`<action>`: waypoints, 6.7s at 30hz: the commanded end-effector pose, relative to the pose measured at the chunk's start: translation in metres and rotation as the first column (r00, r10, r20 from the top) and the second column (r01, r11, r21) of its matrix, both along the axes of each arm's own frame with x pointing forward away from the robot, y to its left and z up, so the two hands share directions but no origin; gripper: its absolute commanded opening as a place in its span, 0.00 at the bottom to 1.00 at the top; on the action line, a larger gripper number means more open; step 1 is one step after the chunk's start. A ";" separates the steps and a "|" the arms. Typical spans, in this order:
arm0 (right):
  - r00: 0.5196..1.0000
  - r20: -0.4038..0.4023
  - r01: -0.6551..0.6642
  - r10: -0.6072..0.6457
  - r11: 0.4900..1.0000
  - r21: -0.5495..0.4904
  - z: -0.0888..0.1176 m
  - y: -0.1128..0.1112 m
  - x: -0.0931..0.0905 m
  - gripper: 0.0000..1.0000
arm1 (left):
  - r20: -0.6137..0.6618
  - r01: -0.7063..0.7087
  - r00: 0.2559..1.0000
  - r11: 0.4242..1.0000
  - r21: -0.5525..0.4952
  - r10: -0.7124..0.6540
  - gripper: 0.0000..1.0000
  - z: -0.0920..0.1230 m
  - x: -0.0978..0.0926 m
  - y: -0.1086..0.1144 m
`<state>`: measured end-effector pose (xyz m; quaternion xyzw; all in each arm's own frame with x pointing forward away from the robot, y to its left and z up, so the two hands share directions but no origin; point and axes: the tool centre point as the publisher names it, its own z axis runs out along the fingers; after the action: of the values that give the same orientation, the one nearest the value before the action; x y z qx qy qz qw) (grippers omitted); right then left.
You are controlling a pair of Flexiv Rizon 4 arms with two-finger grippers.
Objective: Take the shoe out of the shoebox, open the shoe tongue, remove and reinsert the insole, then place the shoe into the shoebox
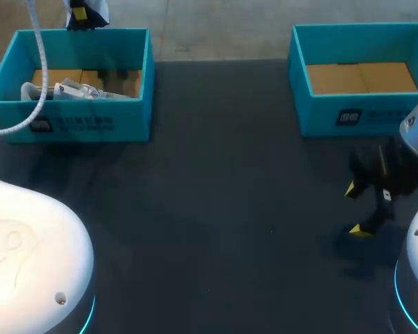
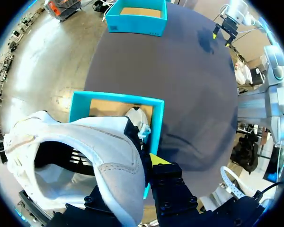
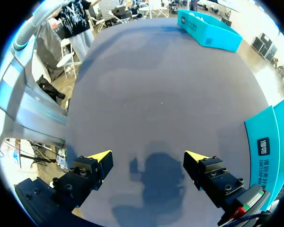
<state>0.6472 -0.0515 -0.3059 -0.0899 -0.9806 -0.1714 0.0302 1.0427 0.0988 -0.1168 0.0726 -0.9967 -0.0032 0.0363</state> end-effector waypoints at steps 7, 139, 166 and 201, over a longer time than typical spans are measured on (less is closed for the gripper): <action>1.000 0.003 0.001 -0.001 1.000 -0.001 0.000 0.000 -0.002 1.00 | -0.020 0.001 1.000 1.000 0.000 -0.001 0.00 0.003 0.004 0.000; 1.000 0.003 0.001 -0.001 1.000 -0.001 0.000 0.000 -0.002 1.00 | -0.154 0.982 -0.125 -0.144 0.122 -0.980 0.00 -0.131 0.133 0.235; 1.000 0.003 0.001 -0.001 1.000 -0.001 0.000 0.000 -0.002 1.00 | -0.173 0.985 -0.137 -0.152 0.079 -0.975 0.00 -0.163 0.140 0.213; 1.000 0.003 0.001 -0.001 1.000 -0.001 0.000 0.000 -0.002 1.00 | -0.185 0.991 -0.092 -0.109 0.082 -0.978 0.00 -0.186 0.157 0.208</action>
<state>0.6472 -0.0514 -0.3059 -0.0899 -0.9806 -0.1714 0.0302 1.1943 0.3077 -0.3010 -0.6840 -0.7167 -0.1286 0.0439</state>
